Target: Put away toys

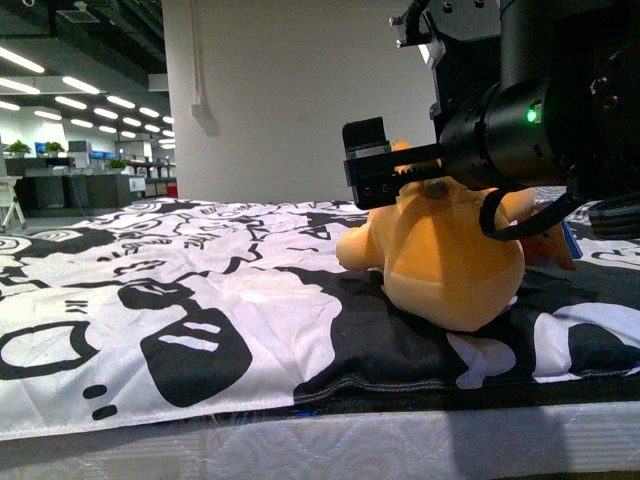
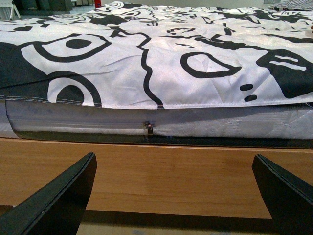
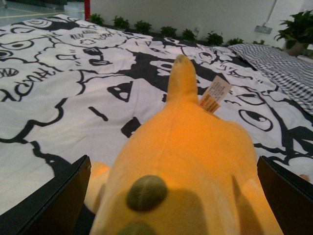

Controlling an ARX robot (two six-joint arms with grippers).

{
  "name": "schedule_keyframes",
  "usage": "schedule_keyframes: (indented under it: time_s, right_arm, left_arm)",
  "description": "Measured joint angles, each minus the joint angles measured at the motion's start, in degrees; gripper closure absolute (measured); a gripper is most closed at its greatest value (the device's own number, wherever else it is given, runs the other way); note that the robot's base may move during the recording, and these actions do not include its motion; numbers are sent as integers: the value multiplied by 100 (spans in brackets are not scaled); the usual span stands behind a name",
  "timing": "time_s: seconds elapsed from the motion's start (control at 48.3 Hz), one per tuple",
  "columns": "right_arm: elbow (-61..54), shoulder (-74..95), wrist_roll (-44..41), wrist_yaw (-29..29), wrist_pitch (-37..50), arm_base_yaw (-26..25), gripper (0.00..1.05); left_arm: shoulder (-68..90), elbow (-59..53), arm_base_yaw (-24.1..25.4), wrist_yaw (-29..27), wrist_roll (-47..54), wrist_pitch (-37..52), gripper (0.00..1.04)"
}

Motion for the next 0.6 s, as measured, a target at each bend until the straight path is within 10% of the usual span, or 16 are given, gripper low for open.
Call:
schedule_keyframes:
  time_s: [0.601]
  right_arm:
    - [-573, 192, -39, -345, -22, -227, 0]
  left_arm:
    - [0, 0, 0, 0, 0, 0, 6]
